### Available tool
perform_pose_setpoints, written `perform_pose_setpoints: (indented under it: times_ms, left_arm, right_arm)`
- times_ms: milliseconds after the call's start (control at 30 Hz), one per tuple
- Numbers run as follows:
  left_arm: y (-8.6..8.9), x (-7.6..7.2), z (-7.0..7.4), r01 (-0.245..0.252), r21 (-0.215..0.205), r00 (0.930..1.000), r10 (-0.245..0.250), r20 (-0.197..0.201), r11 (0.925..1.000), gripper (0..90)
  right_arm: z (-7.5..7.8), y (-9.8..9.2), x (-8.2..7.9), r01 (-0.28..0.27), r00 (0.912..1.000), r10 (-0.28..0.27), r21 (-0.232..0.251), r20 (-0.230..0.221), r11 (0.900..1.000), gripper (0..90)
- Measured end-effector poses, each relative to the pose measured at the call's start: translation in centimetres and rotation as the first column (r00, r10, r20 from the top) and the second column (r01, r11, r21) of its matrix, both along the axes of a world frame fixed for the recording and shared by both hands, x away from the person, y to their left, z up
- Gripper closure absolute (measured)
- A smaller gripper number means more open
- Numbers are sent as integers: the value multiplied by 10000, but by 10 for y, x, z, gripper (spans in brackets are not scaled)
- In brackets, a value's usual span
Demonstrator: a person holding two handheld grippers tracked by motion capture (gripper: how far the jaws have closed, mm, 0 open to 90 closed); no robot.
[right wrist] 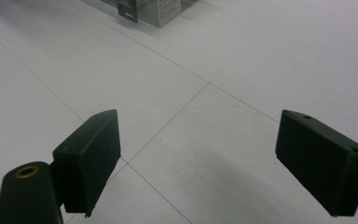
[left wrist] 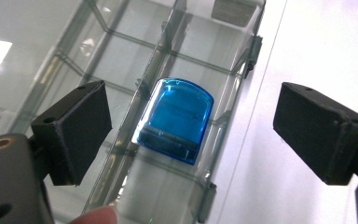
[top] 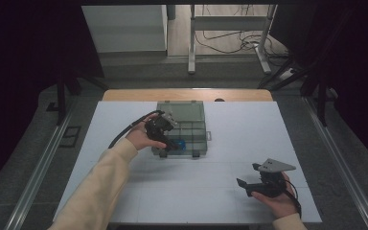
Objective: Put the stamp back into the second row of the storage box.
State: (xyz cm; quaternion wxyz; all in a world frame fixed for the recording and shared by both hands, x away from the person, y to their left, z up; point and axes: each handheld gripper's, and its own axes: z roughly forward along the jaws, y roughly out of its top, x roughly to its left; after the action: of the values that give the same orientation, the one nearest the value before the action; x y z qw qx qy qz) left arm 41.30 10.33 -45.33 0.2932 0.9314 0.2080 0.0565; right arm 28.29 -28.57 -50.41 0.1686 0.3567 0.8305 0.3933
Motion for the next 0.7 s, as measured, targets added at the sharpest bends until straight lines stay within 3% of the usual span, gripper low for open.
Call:
perform_pose_setpoints:
  times_ms: [133, 267, 433, 533, 600, 700]
  left_arm:
    - [11, -16, 9, -514, -344, 9975, 529, 462, 9981, 141]
    - [24, -36, 10, -748, -480, 9949, 778, 636, 9960, 134]
    - [41, -62, 6, -1276, -887, 9885, 1340, 702, 9879, 140]
    - [50, -79, 2, -1641, -892, 9814, 1717, 856, 9824, 136]
    - [57, -90, 0, -1896, -1158, 9764, 1997, 825, 9750, 139]
    - [67, -105, -3, -2357, -1443, 9626, 2514, 1015, 9610, 132]
  right_arm:
    - [0, 0, 0, 1, 10000, -1, 35, 8, 10000, 142]
    - [0, 0, 0, -22, 10000, 22, -16, -3, 10000, 142]
    - [-1, 2, 0, -70, 10000, 70, -11, -11, 10000, 142]
    - [-1, 2, 0, -68, 10000, 68, -18, -24, 10000, 142]
    - [-1, 2, 1, -70, 10000, 70, -7, -30, 10000, 141]
    - [-2, 3, 1, -94, 9999, 94, -35, -47, 9999, 141]
